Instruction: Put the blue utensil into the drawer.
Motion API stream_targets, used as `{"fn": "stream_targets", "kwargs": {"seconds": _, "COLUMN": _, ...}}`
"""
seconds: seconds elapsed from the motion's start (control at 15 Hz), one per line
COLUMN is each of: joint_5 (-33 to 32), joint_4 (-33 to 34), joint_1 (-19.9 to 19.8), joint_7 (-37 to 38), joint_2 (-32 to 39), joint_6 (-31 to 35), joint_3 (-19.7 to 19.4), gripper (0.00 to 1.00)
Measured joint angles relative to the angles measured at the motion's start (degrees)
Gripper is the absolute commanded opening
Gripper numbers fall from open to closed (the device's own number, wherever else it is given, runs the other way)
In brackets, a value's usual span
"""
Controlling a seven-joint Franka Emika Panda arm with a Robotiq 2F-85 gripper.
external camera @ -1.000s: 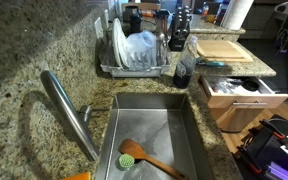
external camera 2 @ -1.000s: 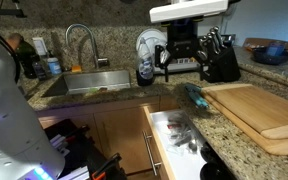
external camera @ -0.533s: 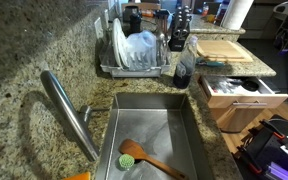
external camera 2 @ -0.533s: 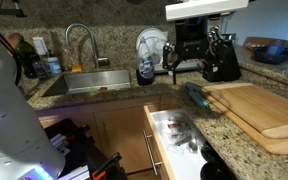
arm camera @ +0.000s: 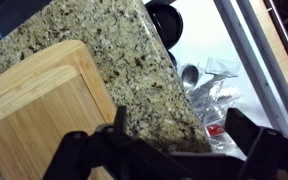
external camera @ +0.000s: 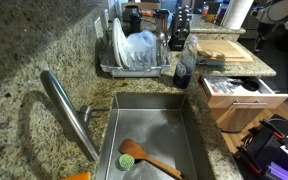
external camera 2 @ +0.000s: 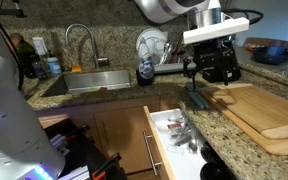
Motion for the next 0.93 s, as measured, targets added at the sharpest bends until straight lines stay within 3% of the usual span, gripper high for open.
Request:
{"fn": "stream_targets", "kwargs": {"seconds": 0.2, "joint_5": -0.01, "joint_4": 0.81, "joint_1": -0.19, "joint_7": -0.18, "joint_2": 1.19, "joint_6": 0.03, "joint_3": 0.60, "gripper": 1.00}}
{"fn": "stream_targets", "kwargs": {"seconds": 0.6, "joint_5": 5.88, "joint_4": 3.73, "joint_1": -0.84, "joint_7": -20.24, "joint_2": 7.73, "joint_6": 3.23, "joint_3": 2.82, "gripper": 1.00}}
{"fn": "stream_targets", "kwargs": {"seconds": 0.93, "joint_5": 6.97, "joint_4": 7.21, "joint_1": -1.05, "joint_7": -22.61, "joint_2": 12.10, "joint_6": 3.23, "joint_3": 4.09, "gripper": 1.00}}
